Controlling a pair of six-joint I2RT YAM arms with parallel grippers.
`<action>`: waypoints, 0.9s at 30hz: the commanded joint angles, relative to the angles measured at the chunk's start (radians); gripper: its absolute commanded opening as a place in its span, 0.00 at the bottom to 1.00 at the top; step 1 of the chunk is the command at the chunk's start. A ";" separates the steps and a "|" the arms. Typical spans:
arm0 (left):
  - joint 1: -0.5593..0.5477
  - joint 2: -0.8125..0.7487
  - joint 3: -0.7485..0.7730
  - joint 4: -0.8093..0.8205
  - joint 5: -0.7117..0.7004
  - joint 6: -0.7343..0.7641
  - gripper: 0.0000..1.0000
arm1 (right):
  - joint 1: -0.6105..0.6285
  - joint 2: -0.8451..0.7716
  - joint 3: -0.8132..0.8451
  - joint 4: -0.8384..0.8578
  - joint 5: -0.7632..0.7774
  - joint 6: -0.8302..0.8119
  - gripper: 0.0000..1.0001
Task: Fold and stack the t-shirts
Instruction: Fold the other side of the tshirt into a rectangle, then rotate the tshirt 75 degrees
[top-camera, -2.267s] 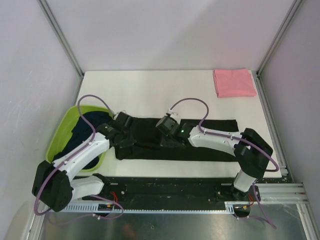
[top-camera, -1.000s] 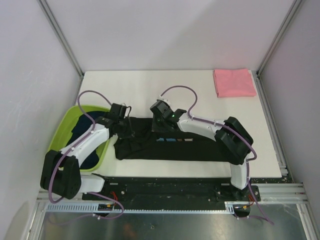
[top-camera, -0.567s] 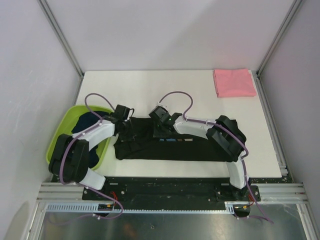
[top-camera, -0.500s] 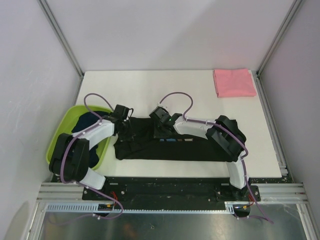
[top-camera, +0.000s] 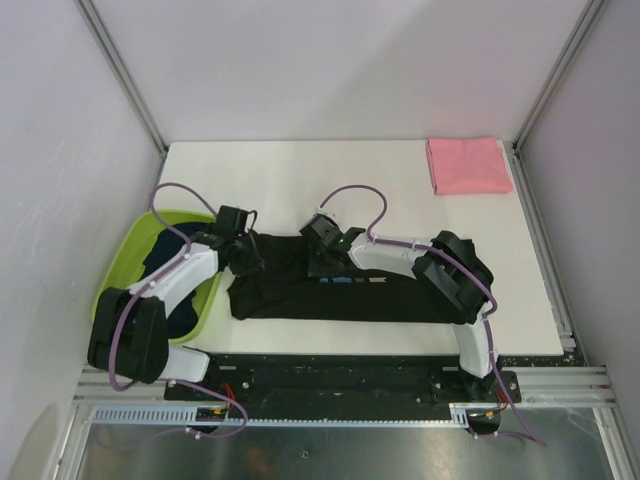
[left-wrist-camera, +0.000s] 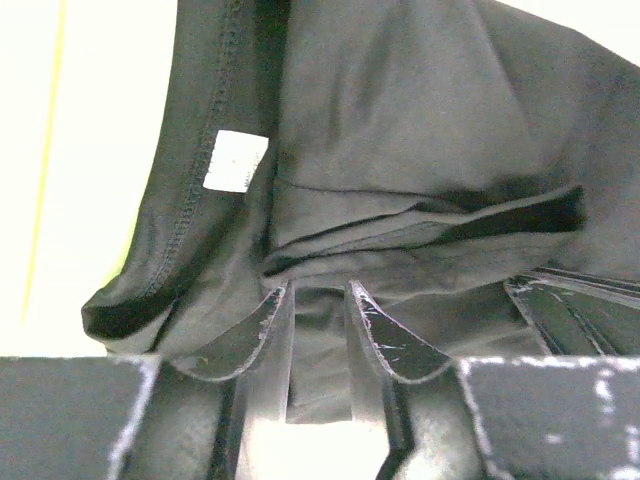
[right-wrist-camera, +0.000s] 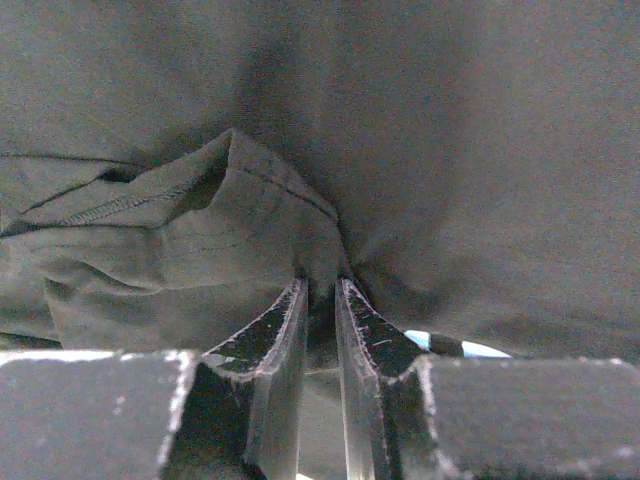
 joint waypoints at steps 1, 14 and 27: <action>0.006 -0.101 0.026 -0.007 0.025 0.004 0.33 | -0.011 -0.065 -0.020 -0.031 0.015 -0.025 0.24; -0.157 -0.188 -0.032 -0.006 -0.038 -0.281 0.36 | -0.109 -0.349 -0.094 -0.113 0.068 -0.034 0.40; -0.270 -0.164 -0.115 -0.003 -0.224 -0.697 0.42 | -0.334 -0.800 -0.433 -0.228 0.085 0.003 0.43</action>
